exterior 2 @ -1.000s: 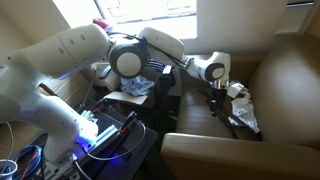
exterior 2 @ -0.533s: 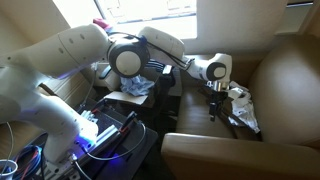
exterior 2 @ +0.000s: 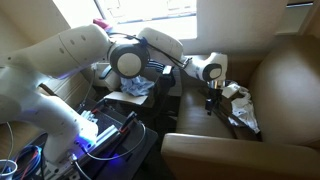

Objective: Put the clothes on the couch on the chair

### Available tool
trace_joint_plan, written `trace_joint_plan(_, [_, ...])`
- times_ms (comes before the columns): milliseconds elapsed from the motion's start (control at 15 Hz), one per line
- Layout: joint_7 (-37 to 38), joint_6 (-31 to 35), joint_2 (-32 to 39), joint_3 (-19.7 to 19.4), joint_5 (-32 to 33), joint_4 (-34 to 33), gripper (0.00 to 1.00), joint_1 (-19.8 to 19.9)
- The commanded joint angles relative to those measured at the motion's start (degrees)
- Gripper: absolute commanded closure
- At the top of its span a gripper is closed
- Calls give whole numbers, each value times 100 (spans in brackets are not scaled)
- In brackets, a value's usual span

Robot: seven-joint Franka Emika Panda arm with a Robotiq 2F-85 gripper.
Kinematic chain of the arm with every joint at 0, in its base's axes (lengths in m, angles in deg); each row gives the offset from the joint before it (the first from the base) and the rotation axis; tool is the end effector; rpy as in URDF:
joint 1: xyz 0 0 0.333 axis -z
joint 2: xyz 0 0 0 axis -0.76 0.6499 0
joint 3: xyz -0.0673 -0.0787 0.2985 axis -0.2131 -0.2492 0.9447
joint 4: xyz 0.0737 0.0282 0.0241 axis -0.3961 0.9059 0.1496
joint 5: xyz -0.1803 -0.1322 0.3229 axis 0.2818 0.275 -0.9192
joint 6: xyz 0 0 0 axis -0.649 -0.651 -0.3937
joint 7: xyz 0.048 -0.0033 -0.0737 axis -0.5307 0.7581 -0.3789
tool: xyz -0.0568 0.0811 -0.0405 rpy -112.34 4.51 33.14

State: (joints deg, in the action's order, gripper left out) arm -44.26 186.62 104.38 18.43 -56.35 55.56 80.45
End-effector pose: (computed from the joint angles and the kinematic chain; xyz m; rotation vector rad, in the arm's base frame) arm 0.5617 -0.4288 -0.0635 -2.2842 -1.8498 0.5655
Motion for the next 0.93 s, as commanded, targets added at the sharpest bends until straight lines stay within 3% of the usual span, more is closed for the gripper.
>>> trace_joint_plan(0, [401, 1230, 3, 201, -153, 185, 0, 23])
trace_joint_plan(400, [1042, 3628, 44, -58, -49, 389, 0, 96])
trace_joint_plan(467, [1435, 3674, 51, -167, -107, 373, 0, 70])
trace_joint_plan(533, [1034, 3312, 52, 13, 5, 254, 0, 98])
trace_joint_plan(867, [1425, 3472, 52, -75, 33, 260, 0, 118])
